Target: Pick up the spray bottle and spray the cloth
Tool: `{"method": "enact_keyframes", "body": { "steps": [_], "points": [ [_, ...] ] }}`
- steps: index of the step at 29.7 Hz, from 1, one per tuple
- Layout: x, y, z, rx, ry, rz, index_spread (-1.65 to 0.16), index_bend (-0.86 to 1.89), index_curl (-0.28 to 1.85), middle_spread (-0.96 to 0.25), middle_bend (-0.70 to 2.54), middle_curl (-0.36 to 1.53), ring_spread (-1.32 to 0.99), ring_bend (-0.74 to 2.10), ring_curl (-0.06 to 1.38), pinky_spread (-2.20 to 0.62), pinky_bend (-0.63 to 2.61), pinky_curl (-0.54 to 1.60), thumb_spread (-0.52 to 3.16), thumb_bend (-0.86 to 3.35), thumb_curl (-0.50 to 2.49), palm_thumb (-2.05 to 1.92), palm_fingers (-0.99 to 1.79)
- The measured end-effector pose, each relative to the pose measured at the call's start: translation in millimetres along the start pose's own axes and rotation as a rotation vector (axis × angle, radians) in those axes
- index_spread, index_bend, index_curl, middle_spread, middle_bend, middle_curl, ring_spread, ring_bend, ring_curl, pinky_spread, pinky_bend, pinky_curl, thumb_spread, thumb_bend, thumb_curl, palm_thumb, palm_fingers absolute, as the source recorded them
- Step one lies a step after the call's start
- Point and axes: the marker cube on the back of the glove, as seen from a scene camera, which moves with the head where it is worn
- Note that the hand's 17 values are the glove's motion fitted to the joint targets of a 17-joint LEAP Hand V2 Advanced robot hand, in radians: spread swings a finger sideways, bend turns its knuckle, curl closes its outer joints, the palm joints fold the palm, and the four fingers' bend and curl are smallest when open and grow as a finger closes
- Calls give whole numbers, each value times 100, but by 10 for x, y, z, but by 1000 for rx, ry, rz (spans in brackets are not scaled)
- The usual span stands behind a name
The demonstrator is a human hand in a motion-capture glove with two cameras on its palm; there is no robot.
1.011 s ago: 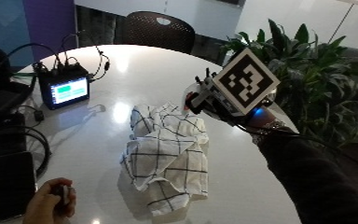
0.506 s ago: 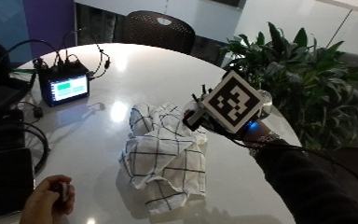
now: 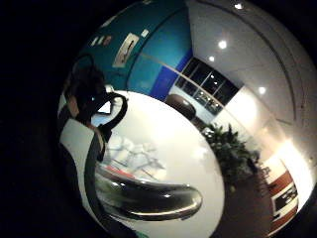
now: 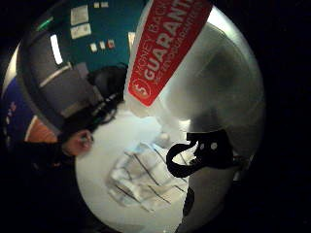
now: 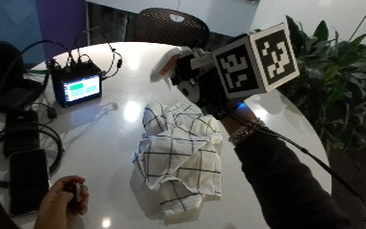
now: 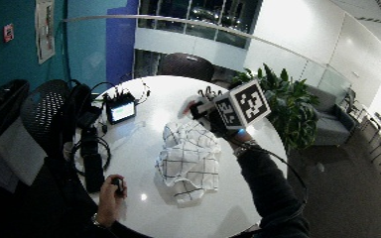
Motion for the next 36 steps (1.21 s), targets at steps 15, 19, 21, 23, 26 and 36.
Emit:
{"method": "enact_keyframes", "body": {
  "steps": [15, 19, 21, 23, 26, 36],
  "points": [
    [-1018, -172, 155, 79, -914, 371, -27, 15, 47, -22, 52, 57, -20, 76, 48, -29, 69, 45, 121, -1, 52, 84, 129],
    [-1256, -48, 272, 77, -986, 397, -27, 15, 47, -21, 52, 57, -19, 75, 48, -29, 69, 45, 122, 0, 53, 86, 127],
    [-1338, 23, 322, 81, -981, 397, -27, 15, 47, -21, 51, 57, -18, 76, 48, -29, 69, 45, 122, -1, 53, 86, 127],
    [-1413, 93, 381, 79, -973, 397, -26, 15, 47, -21, 51, 57, -18, 75, 48, -28, 69, 45, 122, -1, 53, 86, 126],
    [-1479, 178, 469, 62, -970, 398, -26, 15, 47, -21, 51, 57, -18, 75, 48, -28, 69, 45, 123, -1, 53, 87, 126],
    [-1452, 318, 641, 19, -957, 434, -26, 15, 46, -21, 50, 57, -18, 74, 48, -28, 69, 45, 125, -1, 53, 87, 127]
  ]
}}
